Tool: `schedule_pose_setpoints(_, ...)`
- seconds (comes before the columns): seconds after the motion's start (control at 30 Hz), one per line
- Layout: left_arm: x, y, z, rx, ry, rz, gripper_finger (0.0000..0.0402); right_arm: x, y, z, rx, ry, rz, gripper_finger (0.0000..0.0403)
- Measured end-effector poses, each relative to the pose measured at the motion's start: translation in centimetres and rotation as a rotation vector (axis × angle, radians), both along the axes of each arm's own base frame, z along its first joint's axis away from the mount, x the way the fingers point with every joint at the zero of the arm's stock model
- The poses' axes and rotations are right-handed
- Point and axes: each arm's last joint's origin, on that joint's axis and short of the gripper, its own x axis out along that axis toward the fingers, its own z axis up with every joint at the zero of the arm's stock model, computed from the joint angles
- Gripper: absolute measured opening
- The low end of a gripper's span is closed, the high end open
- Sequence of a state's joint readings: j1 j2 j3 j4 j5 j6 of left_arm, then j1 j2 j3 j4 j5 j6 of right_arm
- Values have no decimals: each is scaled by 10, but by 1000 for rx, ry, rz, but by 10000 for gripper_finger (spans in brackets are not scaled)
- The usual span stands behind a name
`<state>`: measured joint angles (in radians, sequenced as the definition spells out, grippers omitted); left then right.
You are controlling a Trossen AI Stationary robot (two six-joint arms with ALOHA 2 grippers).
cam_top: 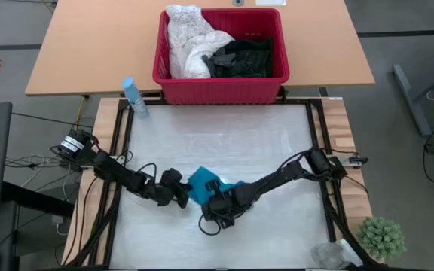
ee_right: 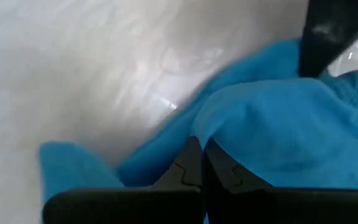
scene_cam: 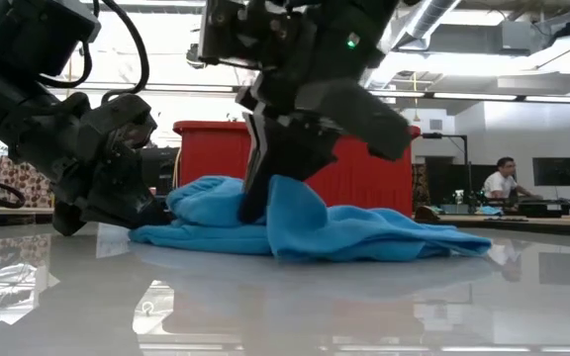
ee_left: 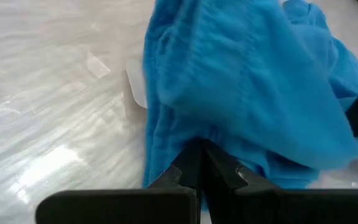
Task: Fold laundry
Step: Fold the blue shorts
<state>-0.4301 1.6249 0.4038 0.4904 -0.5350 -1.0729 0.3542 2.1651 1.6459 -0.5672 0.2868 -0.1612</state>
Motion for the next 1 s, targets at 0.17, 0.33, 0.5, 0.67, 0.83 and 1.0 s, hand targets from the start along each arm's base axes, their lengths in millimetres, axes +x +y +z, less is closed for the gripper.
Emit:
schedule_pose_setpoints(0.17,0,0,0,2,-1,-4,0,-1,9,1,10,-6,70,18)
schedule_pose_setpoints(0.33,0,-1,0,6,1,-16,0,-3,17,2,7,-21,105,18)
schedule_pose_setpoints(0.5,0,-1,0,11,7,-39,0,-1,8,1,28,-14,39,18)
schedule_pose_setpoints(0.67,1,-1,1,14,12,-60,0,2,3,2,43,-16,25,18)
schedule_pose_setpoints(0.83,1,-2,1,16,10,-64,0,0,12,-4,42,-2,72,18)
schedule_pose_setpoints(1.0,1,-2,1,26,10,-73,0,-4,25,-12,14,16,111,18)
